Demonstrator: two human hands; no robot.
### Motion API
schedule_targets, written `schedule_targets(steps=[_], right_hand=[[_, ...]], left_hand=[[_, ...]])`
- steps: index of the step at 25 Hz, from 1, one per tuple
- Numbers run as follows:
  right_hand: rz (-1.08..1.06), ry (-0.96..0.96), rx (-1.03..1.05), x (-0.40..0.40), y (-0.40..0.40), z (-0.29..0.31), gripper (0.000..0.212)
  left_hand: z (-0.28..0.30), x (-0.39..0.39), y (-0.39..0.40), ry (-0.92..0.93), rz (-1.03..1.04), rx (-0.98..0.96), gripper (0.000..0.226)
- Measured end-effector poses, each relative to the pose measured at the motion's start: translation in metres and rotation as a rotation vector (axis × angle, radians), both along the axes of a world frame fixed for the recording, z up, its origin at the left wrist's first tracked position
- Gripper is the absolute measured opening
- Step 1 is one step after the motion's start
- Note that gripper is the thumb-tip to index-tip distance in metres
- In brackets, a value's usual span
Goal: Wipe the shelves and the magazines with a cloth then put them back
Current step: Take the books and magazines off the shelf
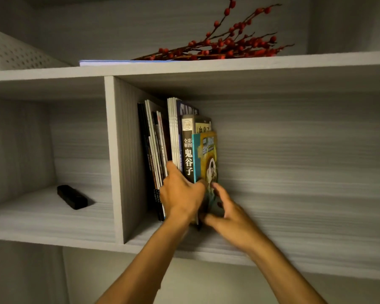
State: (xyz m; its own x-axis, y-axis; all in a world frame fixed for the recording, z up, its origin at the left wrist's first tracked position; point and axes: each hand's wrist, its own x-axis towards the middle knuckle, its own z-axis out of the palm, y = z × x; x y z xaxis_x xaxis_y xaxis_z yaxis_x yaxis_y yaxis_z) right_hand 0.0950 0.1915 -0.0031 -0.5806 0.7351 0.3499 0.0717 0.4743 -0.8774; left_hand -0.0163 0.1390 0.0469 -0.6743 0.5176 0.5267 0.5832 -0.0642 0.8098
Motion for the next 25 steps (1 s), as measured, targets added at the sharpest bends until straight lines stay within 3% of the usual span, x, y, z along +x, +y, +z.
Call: schedule_targets(steps=[3,5,7,10,13,15,19,22,23,25], right_hand=[[-0.180,0.272,-0.182,0.011,0.004,0.008,0.064],[-0.210,0.353,-0.261,0.016,0.005,0.013,0.071],[-0.118,0.366,-0.330,0.022,0.005,0.017,0.085],[0.087,0.390,-0.418,0.041,-0.007,0.028,0.078],[0.129,0.438,-0.369,0.052,-0.027,0.034,0.070],[0.133,0.475,-0.342,0.055,-0.056,0.038,0.046],[0.140,0.492,-0.332,0.075,-0.134,0.035,0.048],[0.045,0.374,-0.374,0.094,-0.198,0.015,0.043],[0.010,0.343,-0.392,0.100,-0.222,0.001,0.044],[-0.074,0.299,-0.458,0.102,-0.271,-0.031,0.070]], left_hand=[[-0.005,0.012,-0.049,0.005,-0.118,0.070,0.053],[-0.007,0.020,-0.083,0.033,-0.186,0.104,0.054],[-0.010,0.022,-0.112,0.052,-0.236,0.125,0.053],[-0.009,0.022,-0.150,-0.010,-0.391,0.140,0.055],[-0.005,0.025,-0.176,-0.093,-0.473,0.153,0.058],[-0.005,0.028,-0.191,-0.184,-0.500,0.195,0.056],[-0.011,0.031,-0.243,-0.431,-0.593,0.220,0.056],[-0.032,0.028,-0.284,-0.656,-0.677,0.145,0.050],[-0.044,0.024,-0.303,-0.719,-0.713,0.099,0.049],[-0.071,0.011,-0.342,-0.811,-0.776,0.011,0.047]])
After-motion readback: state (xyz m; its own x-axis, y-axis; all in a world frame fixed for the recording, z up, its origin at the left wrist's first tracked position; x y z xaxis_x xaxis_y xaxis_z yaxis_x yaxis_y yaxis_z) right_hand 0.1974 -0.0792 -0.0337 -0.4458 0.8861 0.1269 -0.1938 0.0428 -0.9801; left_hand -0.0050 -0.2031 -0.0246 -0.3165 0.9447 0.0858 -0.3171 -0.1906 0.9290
